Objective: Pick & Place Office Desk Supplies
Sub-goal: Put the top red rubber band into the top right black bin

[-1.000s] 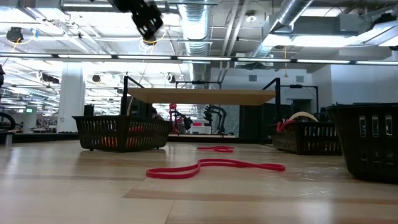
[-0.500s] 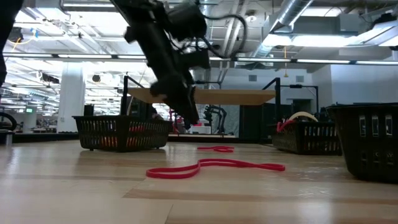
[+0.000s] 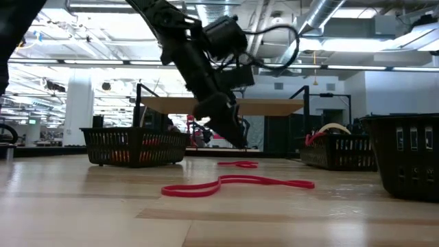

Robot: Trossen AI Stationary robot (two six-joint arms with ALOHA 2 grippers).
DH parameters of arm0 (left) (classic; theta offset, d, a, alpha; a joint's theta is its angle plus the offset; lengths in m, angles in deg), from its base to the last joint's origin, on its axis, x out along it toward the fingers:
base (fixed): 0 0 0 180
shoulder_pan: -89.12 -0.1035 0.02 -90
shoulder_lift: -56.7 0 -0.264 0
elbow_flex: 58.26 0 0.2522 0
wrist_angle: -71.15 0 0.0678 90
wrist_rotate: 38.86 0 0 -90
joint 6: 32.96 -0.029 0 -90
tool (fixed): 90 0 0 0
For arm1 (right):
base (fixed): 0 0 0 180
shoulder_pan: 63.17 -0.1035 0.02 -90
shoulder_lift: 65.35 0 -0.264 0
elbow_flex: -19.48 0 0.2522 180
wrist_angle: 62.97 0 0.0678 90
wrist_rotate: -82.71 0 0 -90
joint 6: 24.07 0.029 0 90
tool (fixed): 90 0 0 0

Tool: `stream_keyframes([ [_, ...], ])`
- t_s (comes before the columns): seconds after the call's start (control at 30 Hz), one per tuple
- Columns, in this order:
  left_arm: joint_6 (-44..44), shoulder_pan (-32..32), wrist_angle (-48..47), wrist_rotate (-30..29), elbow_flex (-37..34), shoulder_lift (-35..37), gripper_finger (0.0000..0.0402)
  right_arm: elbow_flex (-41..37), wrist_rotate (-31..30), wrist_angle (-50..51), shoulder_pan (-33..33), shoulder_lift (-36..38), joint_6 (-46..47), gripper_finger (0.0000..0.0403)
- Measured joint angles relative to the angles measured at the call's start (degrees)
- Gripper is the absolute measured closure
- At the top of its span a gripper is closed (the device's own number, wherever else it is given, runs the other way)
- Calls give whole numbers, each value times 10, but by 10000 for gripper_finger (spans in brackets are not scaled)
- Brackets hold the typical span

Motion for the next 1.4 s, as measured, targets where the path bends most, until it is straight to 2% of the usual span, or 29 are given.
stream_keyframes([
  [0.27, 14, -29, -69, 6, 50, -55, 160, 0, 59, 2, 15, 5, -25, 86],
  [0.43, 60, -51, -120, 98, 85, -85, 168, 0, 113, -1, 26, 5, -53, 86],
  [0.5, 63, -55, -135, 115, 93, -95, 182, 0, 136, 1, 30, 5, -64, 86],
  [0.6, 48, -52, -147, 114, 94, -98, 243, 0, 150, 5, 33, 5, -73, 86],
  [0.7, 17, -40, -162, 111, 93, -89, 357, 0, 165, 26, 34, 10, -74, 86],
  [0.77, 2, -34, -169, 116, 91, -79, 384, 0, 163, 37, 35, 17, -73, 86],
  [0.83, -14, -28, -183, 131, 84, -58, 394, 0, 148, 60, 36, 29, -65, 86],
  [0.97, -10, -38, -124, 165, 88, 31, 399, 0, 74, 115, 37, 60, -31, 86],
  [1.1, 86, -77, -83, 208, 87, 133, 399, 1, 37, 155, 37, 90, -13, 86],
  [1.27, 212, -114, 12, 244, 90, 254, 400, 0, 43, 143, 38, 95, -71, 86],
  [1.4, 298, -129, 94, 255, 88, 299, 400, 0, 109, 88, 66, 80, -145, 86],
])
